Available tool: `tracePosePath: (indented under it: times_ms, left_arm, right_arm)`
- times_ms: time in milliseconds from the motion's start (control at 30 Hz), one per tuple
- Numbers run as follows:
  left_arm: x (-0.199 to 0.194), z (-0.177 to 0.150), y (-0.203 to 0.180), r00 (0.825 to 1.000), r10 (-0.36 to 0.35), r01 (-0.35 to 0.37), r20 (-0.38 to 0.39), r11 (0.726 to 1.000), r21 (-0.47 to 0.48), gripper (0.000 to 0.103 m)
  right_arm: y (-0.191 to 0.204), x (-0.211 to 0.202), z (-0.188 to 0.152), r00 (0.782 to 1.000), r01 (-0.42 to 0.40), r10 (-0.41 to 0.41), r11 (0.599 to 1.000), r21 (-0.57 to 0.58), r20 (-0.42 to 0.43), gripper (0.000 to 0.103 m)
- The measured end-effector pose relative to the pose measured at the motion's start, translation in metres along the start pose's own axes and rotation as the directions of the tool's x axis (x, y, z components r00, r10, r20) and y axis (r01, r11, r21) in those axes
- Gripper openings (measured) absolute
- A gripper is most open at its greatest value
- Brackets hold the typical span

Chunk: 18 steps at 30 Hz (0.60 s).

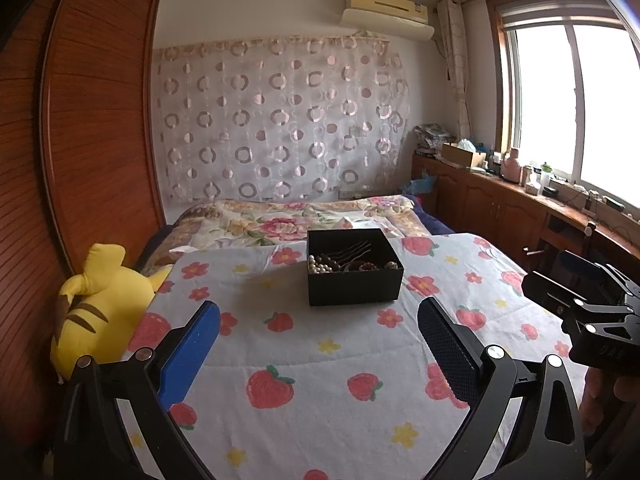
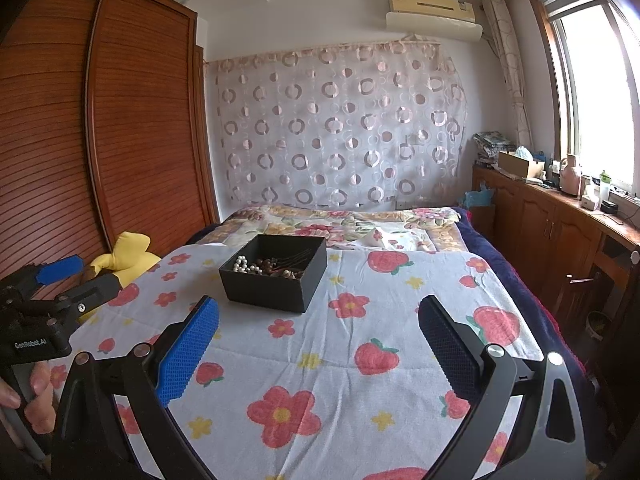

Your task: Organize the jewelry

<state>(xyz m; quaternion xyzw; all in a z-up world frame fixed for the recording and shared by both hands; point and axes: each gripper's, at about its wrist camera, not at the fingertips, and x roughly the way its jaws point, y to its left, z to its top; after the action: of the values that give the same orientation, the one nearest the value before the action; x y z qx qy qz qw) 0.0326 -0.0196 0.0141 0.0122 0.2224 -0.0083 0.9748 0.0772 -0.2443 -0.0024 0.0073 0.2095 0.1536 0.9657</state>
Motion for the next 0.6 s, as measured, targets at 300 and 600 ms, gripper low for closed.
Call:
tracePosePath:
  times_ms: [300,600]
  left_arm:
    - [0.0005,0.0002,-0.0013,1.0,0.002,-0.002,0.003,1.0,0.003,0.095]
    - [0.0014,-0.0015,-0.0022,1.0,0.002,-0.002,0.002,1.0,0.001,0.095]
  right_arm:
    - [-0.0006,0.0,0.0,1.0,-0.001,0.001,1.0,0.001,0.002,0.101]
    - [0.0004,-0.0005,-0.0006,1.0,-0.003,0.003,1.0,0.001,0.0,0.101]
